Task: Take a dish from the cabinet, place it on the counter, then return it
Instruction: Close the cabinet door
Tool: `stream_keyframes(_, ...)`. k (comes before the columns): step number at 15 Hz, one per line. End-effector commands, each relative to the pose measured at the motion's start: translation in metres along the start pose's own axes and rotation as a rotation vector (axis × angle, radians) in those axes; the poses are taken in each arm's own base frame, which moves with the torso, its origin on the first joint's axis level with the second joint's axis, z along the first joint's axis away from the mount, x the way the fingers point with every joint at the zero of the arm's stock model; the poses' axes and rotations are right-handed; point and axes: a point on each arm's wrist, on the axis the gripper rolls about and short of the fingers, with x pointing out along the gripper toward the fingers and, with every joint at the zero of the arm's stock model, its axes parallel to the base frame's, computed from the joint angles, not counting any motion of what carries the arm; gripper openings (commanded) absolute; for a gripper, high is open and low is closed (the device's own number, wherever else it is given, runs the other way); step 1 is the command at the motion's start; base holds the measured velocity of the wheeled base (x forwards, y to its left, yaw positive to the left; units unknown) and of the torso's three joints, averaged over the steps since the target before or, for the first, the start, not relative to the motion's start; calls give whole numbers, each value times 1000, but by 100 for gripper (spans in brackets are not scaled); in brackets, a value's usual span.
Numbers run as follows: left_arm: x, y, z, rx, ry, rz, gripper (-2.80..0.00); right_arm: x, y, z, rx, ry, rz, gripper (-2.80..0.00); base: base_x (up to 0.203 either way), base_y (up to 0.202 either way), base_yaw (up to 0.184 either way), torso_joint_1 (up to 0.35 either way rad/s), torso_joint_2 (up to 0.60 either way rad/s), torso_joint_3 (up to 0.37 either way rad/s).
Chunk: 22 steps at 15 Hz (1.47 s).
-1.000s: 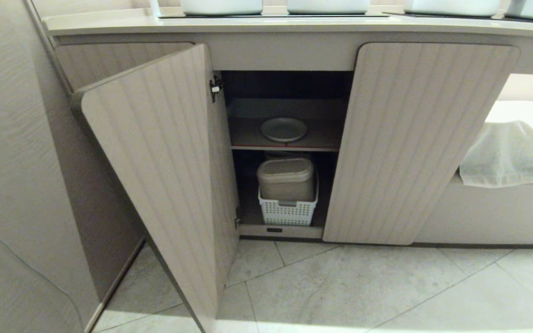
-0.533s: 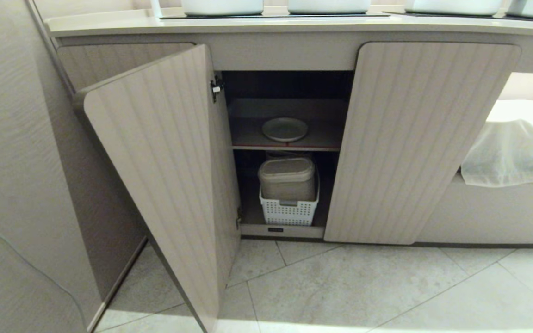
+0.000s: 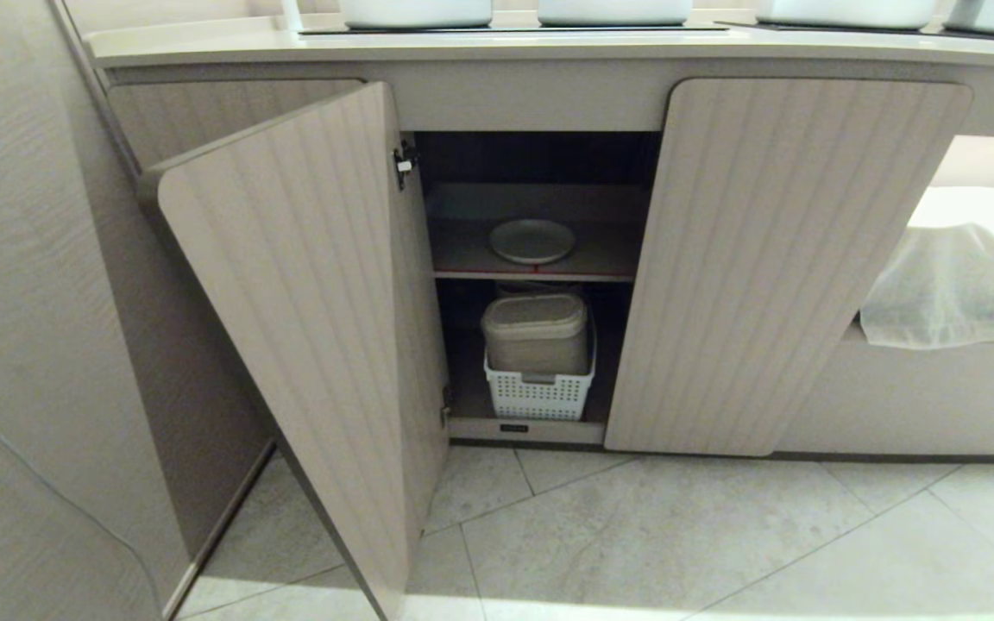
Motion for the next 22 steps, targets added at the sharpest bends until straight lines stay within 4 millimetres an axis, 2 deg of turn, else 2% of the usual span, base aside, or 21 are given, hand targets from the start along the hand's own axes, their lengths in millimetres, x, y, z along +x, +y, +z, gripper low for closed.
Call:
stream_keyframes(1, 0, 0, 0, 0, 1, 0, -280, 0, 0, 0, 0, -1, 0, -280, 0, 0, 0, 0, 0, 0)
stream_keyframes(19, 0, 0, 0, 10, 3, -3, -280, 0, 0, 0, 0, 0, 0, -280, 0, 0, 0, 0, 0, 0)
stream_keyframes(22, -4, 0, 9, 27, 6, -4, -280, 0, 0, 0, 0, 1, 0, -280, 0, 0, 0, 0, 0, 0)
